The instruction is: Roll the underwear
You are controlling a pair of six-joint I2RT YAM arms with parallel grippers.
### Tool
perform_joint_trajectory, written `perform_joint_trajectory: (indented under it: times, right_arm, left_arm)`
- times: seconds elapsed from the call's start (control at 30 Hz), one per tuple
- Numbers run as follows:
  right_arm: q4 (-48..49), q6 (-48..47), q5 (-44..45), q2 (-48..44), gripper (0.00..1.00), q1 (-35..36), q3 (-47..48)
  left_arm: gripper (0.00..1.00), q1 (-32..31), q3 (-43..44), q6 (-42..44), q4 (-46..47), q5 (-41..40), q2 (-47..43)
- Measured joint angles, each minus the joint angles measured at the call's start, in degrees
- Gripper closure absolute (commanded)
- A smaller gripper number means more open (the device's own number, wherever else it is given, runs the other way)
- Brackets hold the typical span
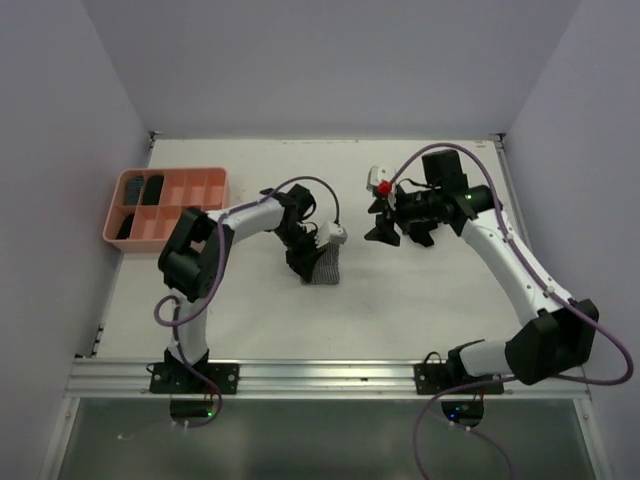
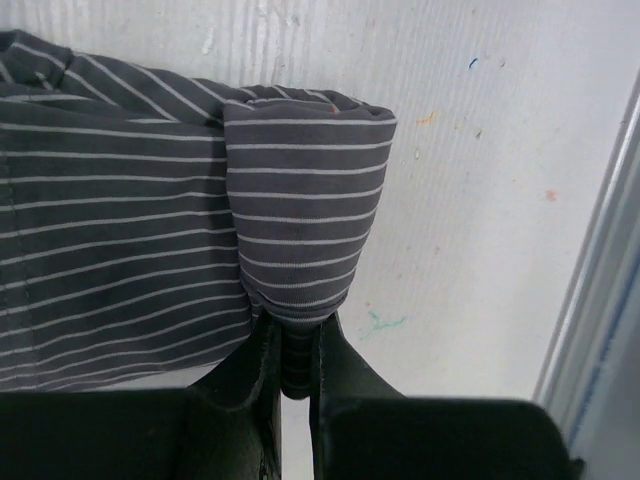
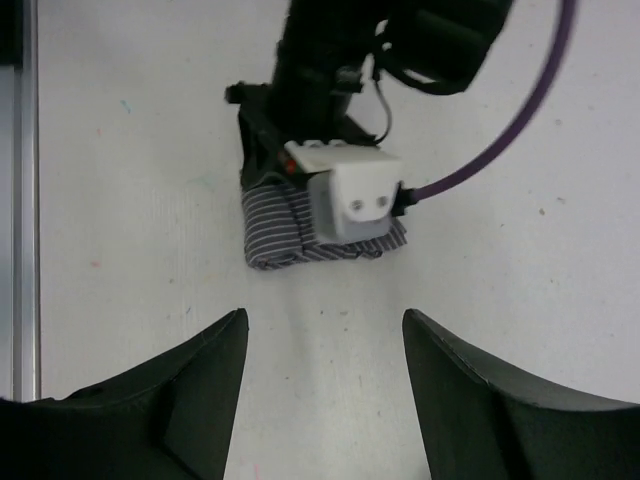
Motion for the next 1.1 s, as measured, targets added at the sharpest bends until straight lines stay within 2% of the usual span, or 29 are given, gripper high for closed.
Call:
perform_joint_trajectory:
  times: [0.1, 0.23, 0.37, 0.57, 0.83, 1.1]
  right_arm:
    - [-1.27, -3.32, 3.48, -4.26, 0.46, 2.82, -5.27]
    - [0.42, -4.61, 9.86, -4.33, 0.49, 10.78, -13.35]
    - [5.14, -3.17, 15.69, -1.79, 0.46, 20.09, -17.97]
    - [17.0, -2.32, 23.15, 5.95, 0.41, 30.05, -18.12]
    - [28.76, -3.23, 28.61, 12.94, 0.41, 31.74, -21.27]
    - [39.65, -3.19, 31.08, 14.23, 0.38, 32.02, -26.27]
  left_arm:
    - [1.0, 2.82, 7.43, -1.51, -7.78, 5.2, 6.51]
    - [1.0, 4.94, 13.38, -2.51, -14.67, 9.84, 12.31]
    - [1.0, 5.68, 17.07, -2.71, -19.04, 11.72, 15.85]
    - [0.98, 6.21, 22.05, -2.93, -24.59, 13.16, 20.17]
    - [0.96, 6.25, 23.15, -2.97, -27.58, 14.32, 21.84]
    - [0.96, 6.36, 21.33, -3.39, -27.76, 15.69, 21.79]
